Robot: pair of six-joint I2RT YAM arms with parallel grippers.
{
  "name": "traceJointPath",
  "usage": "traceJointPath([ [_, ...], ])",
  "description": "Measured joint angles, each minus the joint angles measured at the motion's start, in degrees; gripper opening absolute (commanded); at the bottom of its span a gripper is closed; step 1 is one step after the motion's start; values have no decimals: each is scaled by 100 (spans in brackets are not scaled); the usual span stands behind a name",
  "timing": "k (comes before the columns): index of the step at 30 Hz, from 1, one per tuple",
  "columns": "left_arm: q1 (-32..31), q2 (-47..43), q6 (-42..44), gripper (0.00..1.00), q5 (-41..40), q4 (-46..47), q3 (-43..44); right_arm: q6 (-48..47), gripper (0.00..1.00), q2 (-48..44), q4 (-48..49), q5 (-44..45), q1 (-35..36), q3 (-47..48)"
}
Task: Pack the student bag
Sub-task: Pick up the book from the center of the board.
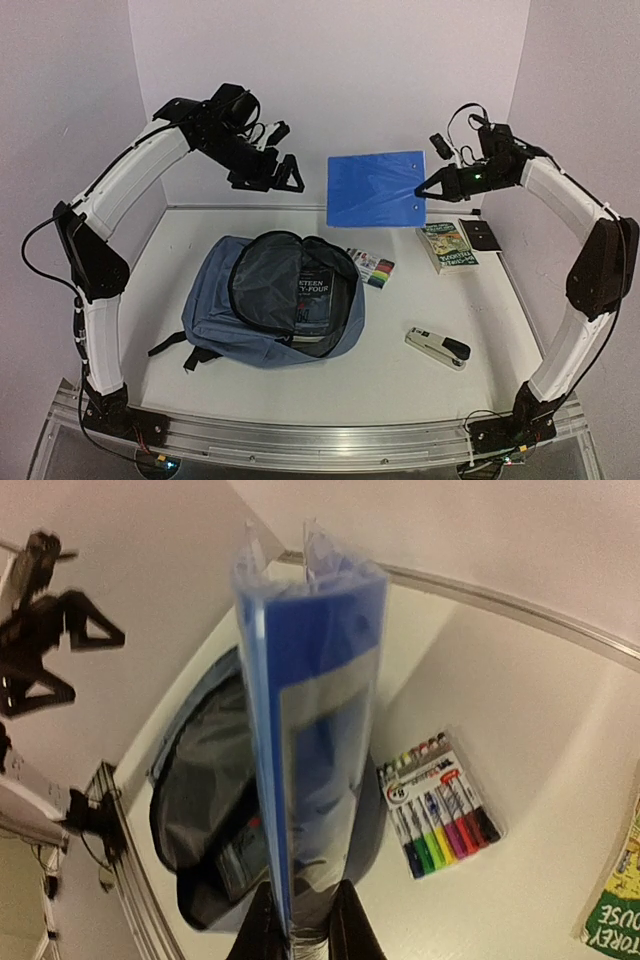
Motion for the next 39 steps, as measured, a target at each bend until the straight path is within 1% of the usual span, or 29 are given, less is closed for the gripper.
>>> traceJointPath([
  [4, -3, -63, 154, 100, 794, 41, -7, -1992, 0, 5, -2171, -114, 0, 706],
  [7, -60, -65, 265, 99, 1274, 30, -61, -2981, 0, 8, -3004, -137, 1, 975],
  [11, -349, -65, 475, 98, 1646, 58, -280, -3882, 0, -56, -3485, -89, 102, 930],
  [14, -581, -87, 682, 97, 1821, 227, -596, -4352, 0, -236, -3646, 58, 445, 729],
  [18, -793, -93, 1009, 94, 1969, 421, -954, -4667, 0, -407, -3797, 150, 1089, 660],
  [20, -869, -94, 1186, 90, 2060, 446, -1016, -4731, 0, -433, -3840, 149, 1309, 662],
  [22, -912, -132, 1299, 81, 2223, 525, -1103, -4754, 0, -435, -3858, 151, 1387, 664],
  [24, -944, -238, 1404, 64, 2402, 632, -1291, -4773, 0, -435, -3866, 157, 1402, 668],
  [26, -968, -307, 1451, 57, 2546, 666, -1404, -4806, 0, -432, -3869, 159, 1421, 694],
  [29, -1027, -376, 1502, 53, 2704, 752, -1471, -4829, 0, -389, -3893, 156, 1456, 832],
  [30, -1048, -386, 1494, 49, 2735, 776, -1475, -4835, 0, -371, -3892, 154, 1471, 895],
  [32, -1107, -393, 1506, 39, 2784, 802, -1491, -4842, 0, -338, -3888, 150, 1497, 1000],
  [33, -1136, -393, 1519, 30, 2800, 799, -1497, -4850, 2, -328, -3888, 146, 1514, 1029],
  [34, -1156, -393, 1500, 21, 2813, 797, -1507, -4857, 6, -324, -3890, 144, 1529, 1034],
  [35, -1176, -393, 1490, 10, 2822, 793, -1514, -4862, 14, -319, -3894, 141, 1542, 1040],
  [36, -1193, -393, 1486, 2, 2826, 787, -1515, -4862, 24, -312, -3899, 136, 1553, 1048],
  [37, -1203, -393, 1454, 0, 2830, 800, -1515, -4841, 32, -295, -3912, 129, 1562, 1074],
  [39, -1204, -393, 1390, 0, 2843, 849, -1531, -4674, 62, -222, -3951, 106, 1567, 1199],
])
